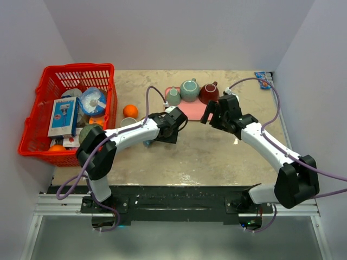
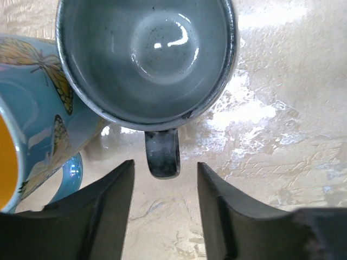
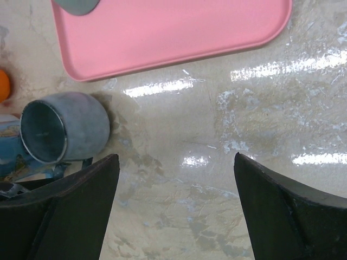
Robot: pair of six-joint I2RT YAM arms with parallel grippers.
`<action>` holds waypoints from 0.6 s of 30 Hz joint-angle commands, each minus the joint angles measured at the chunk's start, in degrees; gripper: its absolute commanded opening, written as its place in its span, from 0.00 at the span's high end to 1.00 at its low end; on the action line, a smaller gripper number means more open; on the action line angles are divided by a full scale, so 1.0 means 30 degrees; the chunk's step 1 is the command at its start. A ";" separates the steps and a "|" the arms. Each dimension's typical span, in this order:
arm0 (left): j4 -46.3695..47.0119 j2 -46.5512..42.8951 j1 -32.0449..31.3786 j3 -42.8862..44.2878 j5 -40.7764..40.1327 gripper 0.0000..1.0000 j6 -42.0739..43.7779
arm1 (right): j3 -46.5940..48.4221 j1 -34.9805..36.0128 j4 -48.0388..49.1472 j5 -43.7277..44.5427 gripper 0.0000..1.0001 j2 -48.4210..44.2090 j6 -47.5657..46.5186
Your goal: Turn the mug right side up
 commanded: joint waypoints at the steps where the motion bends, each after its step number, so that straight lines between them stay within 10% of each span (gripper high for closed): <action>1: 0.0000 -0.1212 -0.0080 0.1190 -0.0363 0.42 -0.0121 | 0.1537 -0.0123 0.0248 0.1148 0.10 0.0418 0.0021; 18: 0.2835 -0.7071 -0.0022 0.1370 -0.1066 0.12 0.1196 | 0.7602 -0.1852 0.3614 0.1393 0.10 0.7097 -0.3871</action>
